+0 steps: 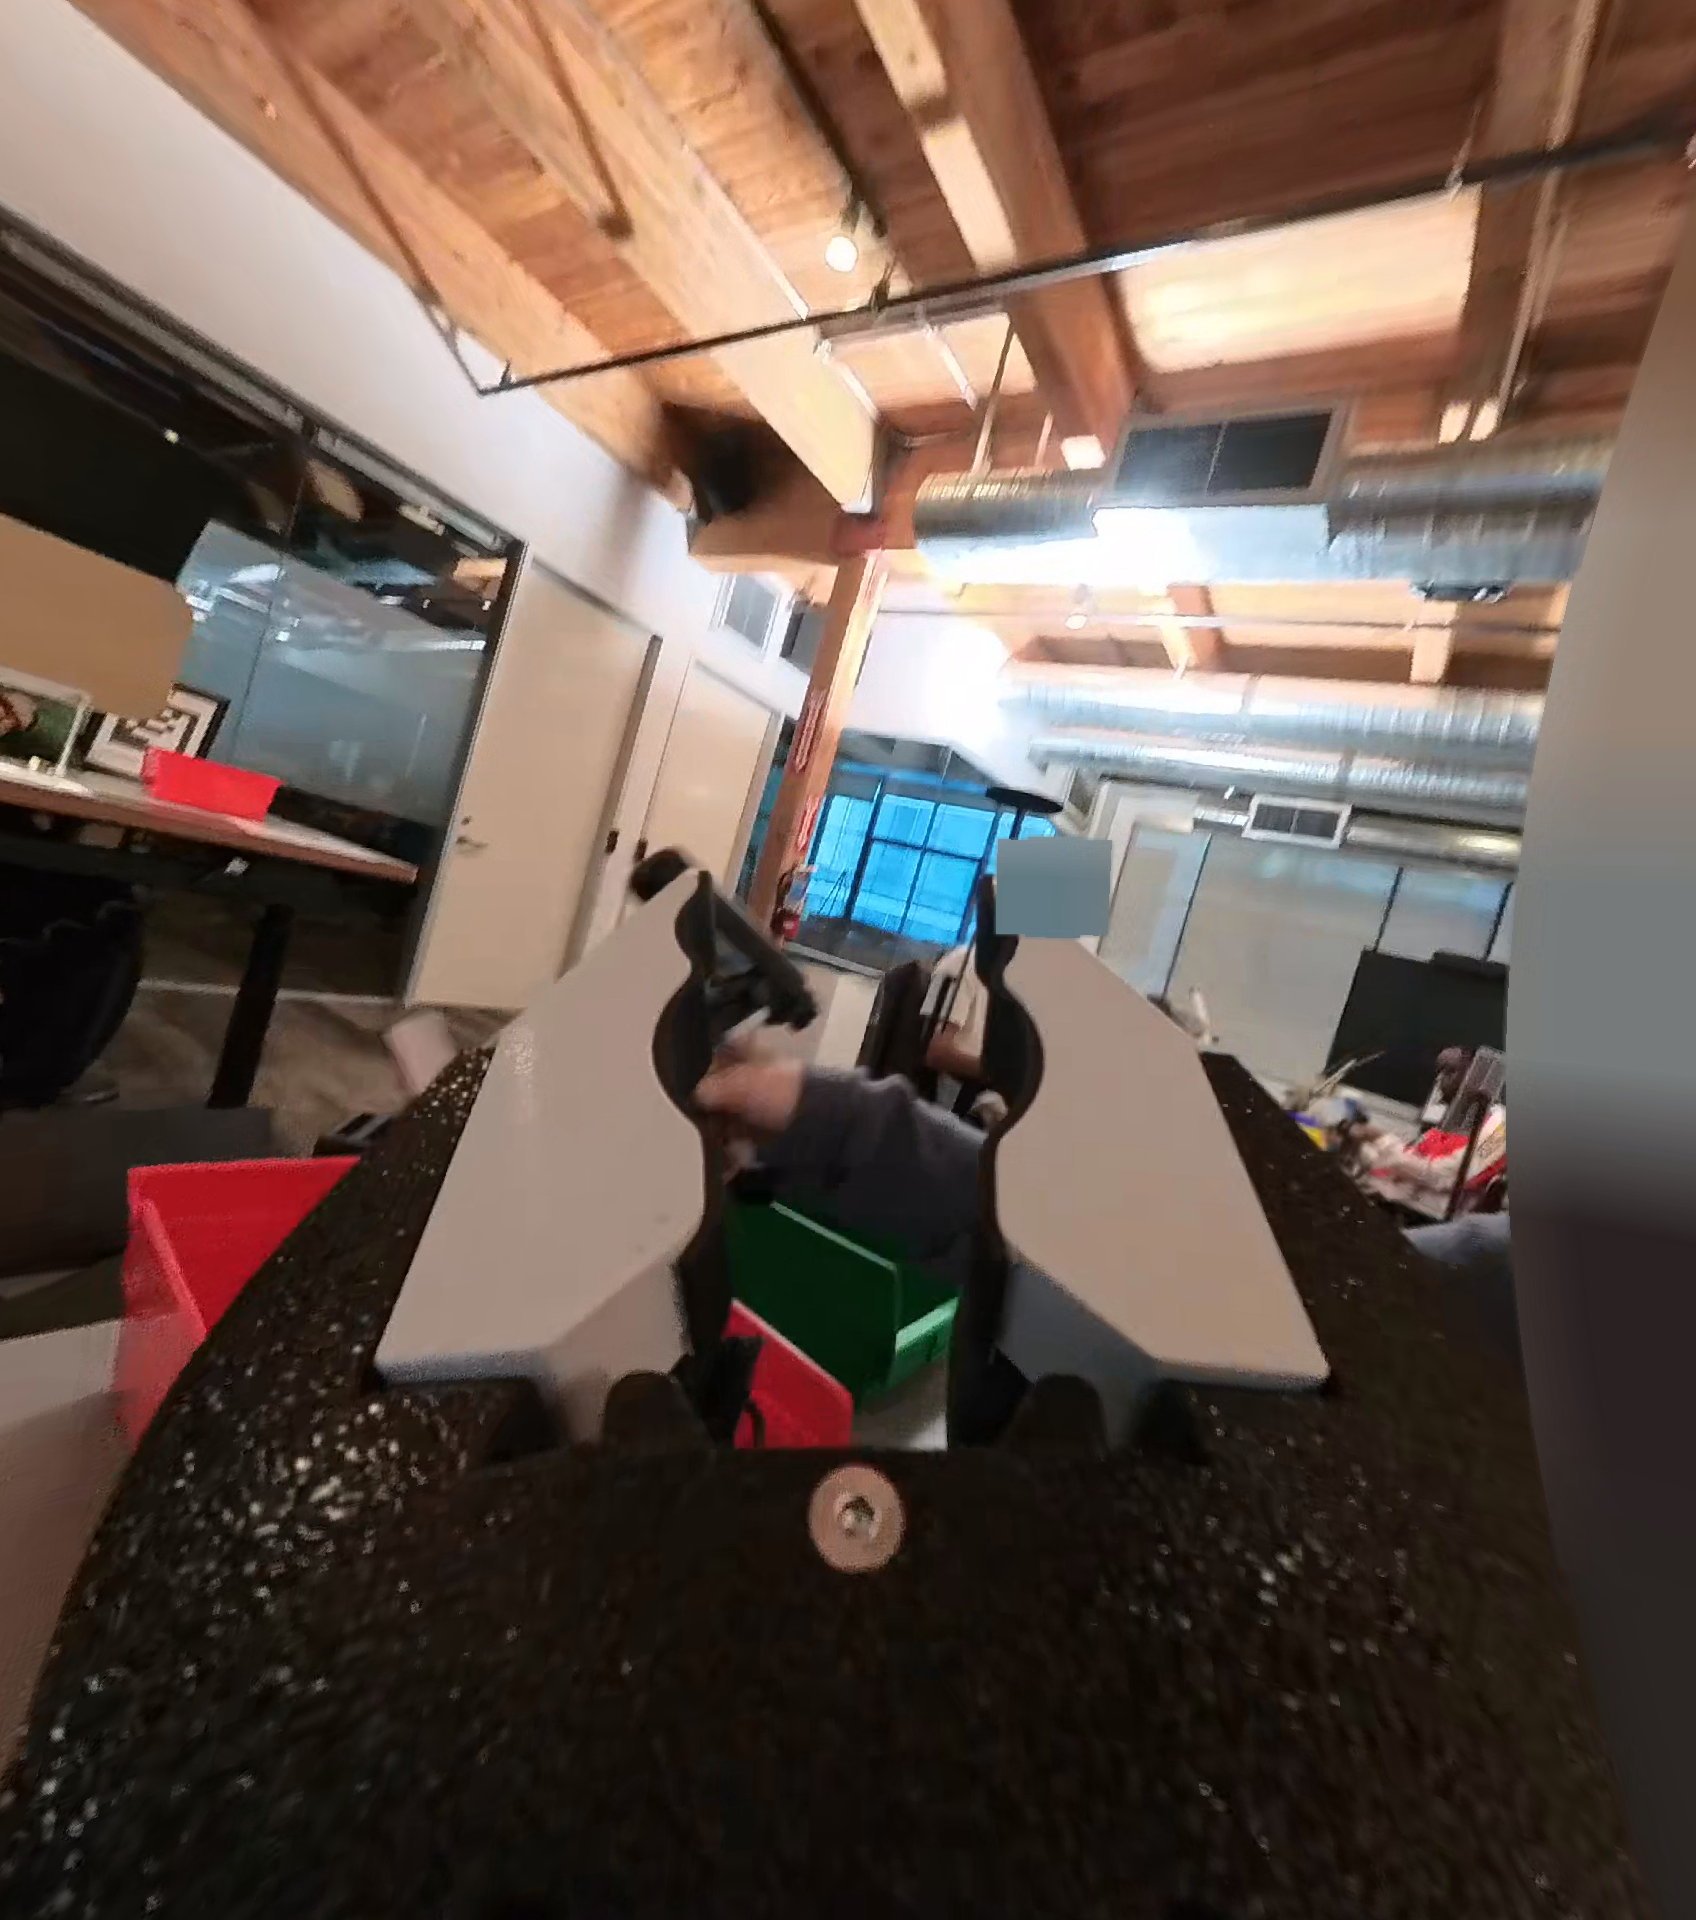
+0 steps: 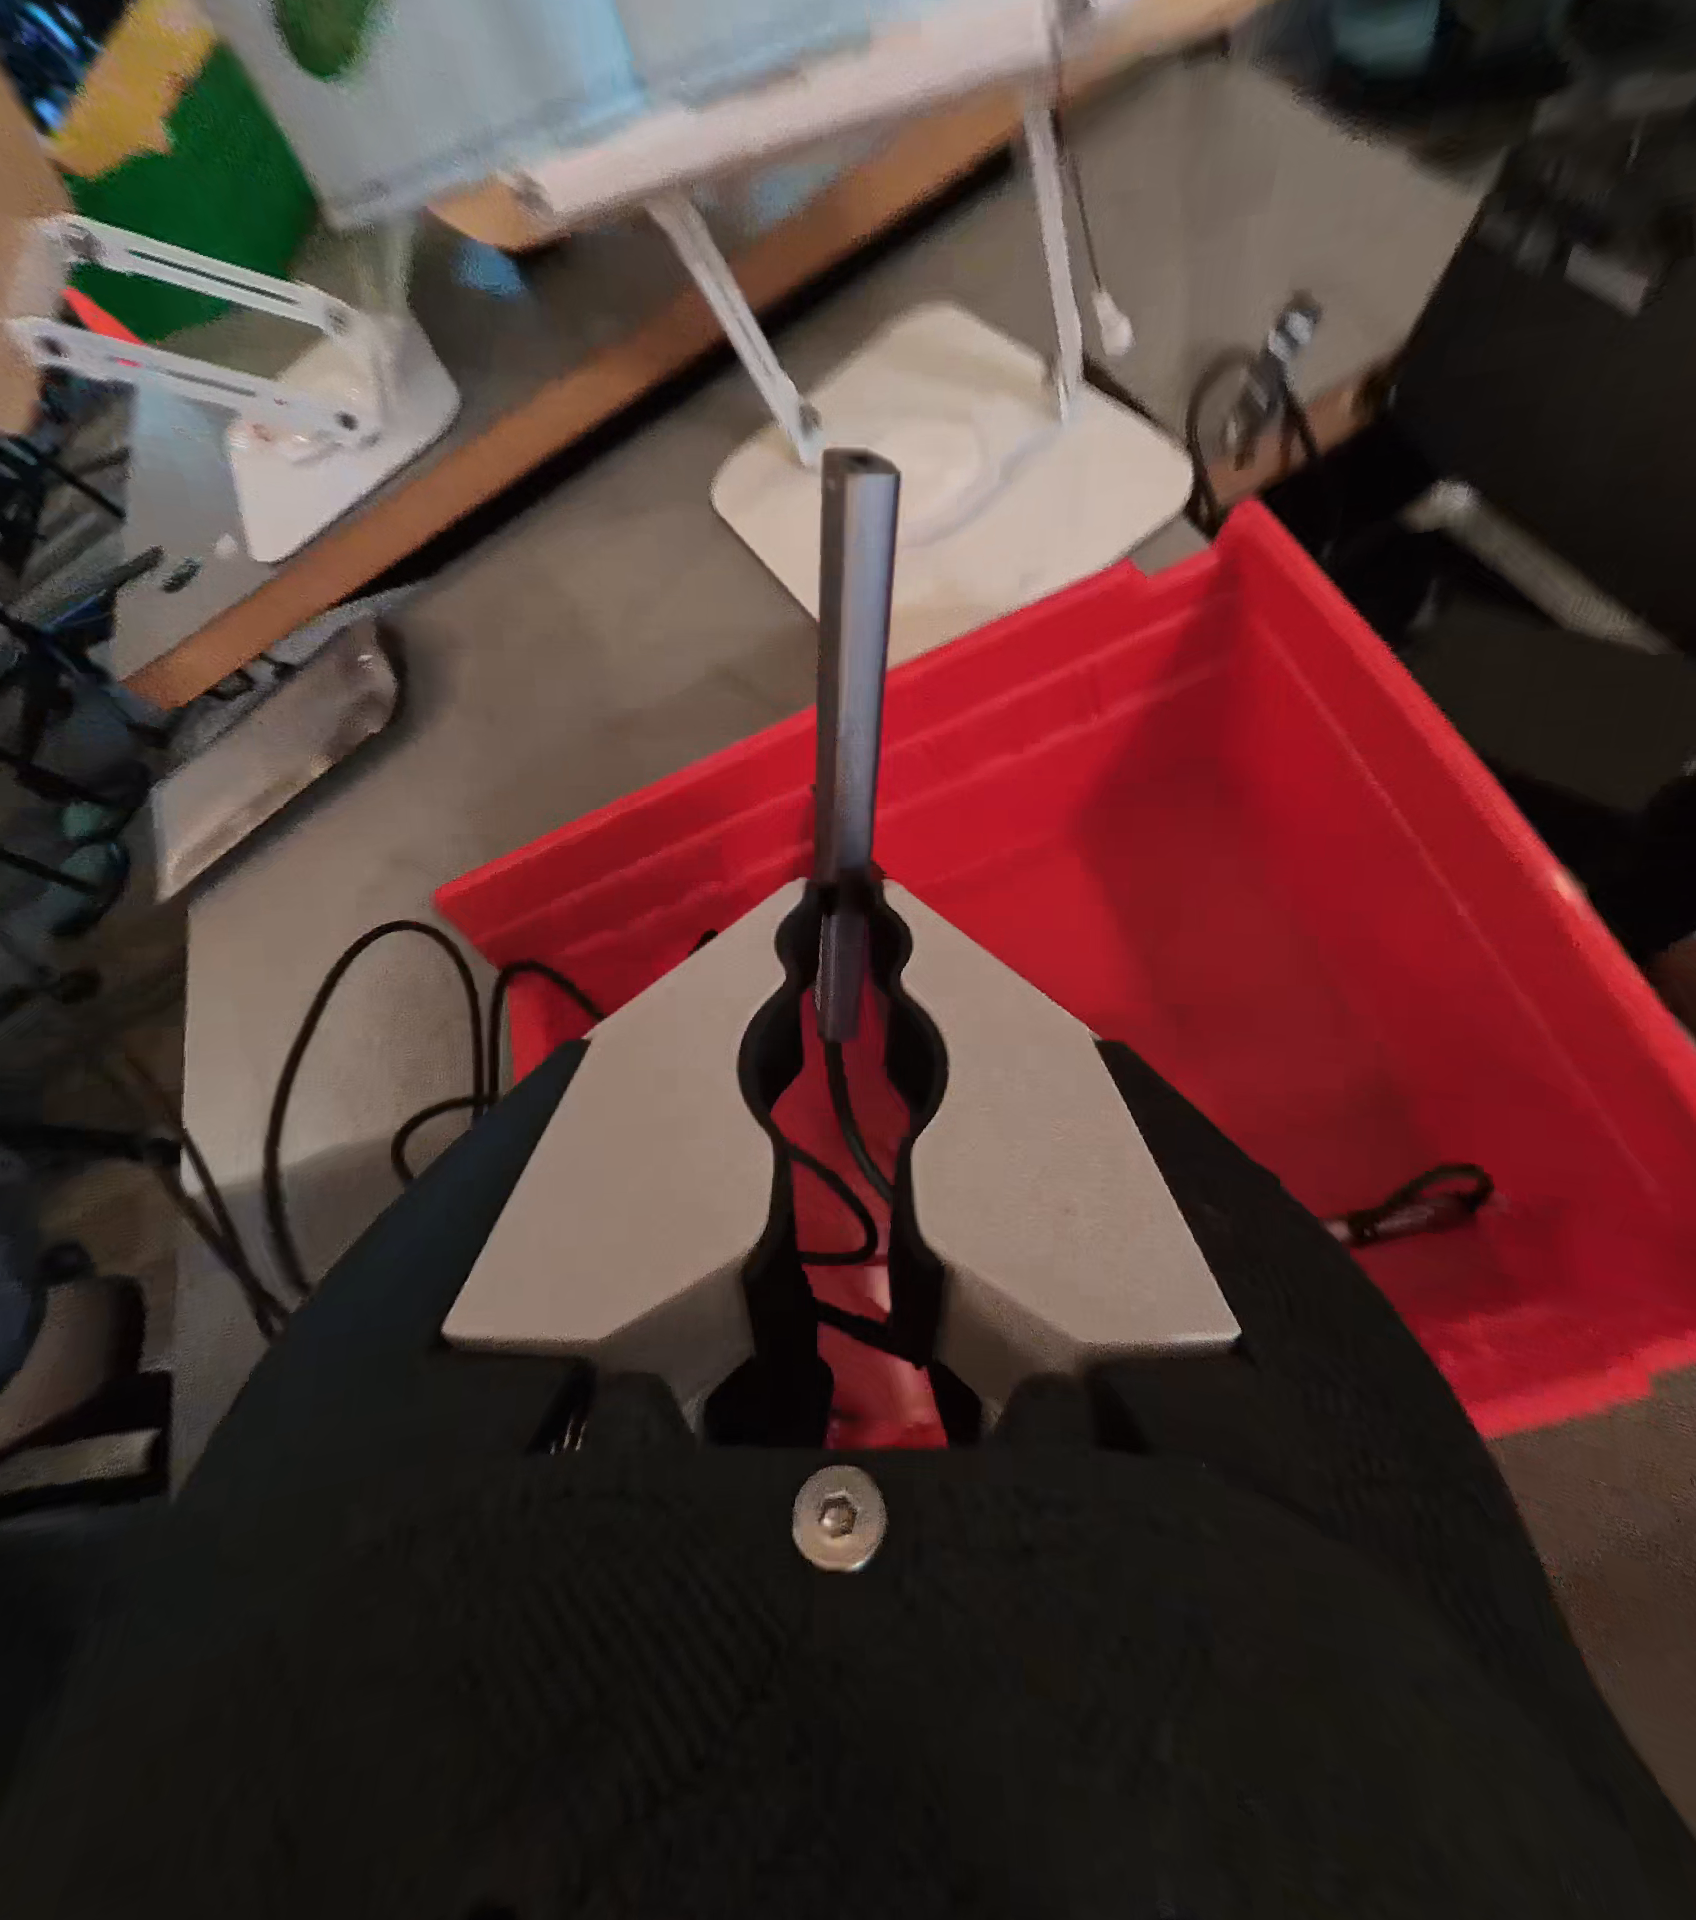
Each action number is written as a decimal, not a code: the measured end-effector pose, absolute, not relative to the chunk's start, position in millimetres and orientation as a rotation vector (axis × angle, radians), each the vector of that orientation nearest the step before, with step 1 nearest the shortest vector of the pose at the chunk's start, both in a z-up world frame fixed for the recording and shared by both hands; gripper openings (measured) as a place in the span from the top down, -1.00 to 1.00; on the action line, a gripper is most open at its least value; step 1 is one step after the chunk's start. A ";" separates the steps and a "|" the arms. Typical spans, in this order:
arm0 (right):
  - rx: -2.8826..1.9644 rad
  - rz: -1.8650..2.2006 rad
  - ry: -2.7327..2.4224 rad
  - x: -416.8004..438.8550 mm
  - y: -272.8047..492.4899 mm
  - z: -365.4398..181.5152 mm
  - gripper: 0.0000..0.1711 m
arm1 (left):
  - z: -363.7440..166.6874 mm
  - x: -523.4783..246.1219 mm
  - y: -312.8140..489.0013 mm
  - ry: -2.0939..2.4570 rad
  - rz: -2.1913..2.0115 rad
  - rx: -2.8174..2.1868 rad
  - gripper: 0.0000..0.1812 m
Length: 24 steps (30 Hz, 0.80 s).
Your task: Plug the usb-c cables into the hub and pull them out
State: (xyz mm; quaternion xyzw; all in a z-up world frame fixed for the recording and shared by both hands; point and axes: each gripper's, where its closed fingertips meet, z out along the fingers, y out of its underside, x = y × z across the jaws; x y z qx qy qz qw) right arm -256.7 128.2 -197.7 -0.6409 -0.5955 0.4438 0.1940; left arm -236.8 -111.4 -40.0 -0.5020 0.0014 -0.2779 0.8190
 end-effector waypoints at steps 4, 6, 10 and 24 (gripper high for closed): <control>-1.476 1.366 -1.645 -217.5 102.7 -149.6 0.93 | -62.5 -217.6 -67.4 0.008 -0.546 -1.248 0.46; -1.315 1.415 -1.656 -196.4 83.3 -128.3 0.92 | -68.9 -202.6 -48.1 0.033 -0.554 -1.305 0.44; -1.023 1.395 -1.746 -157.2 41.6 -103.9 0.92 | -78.2 -169.4 -14.5 0.142 -0.492 -1.402 0.39; -0.729 1.452 -1.616 -78.9 -4.3 -61.5 0.80 | -98.4 -82.1 6.2 0.626 -0.238 -1.523 0.93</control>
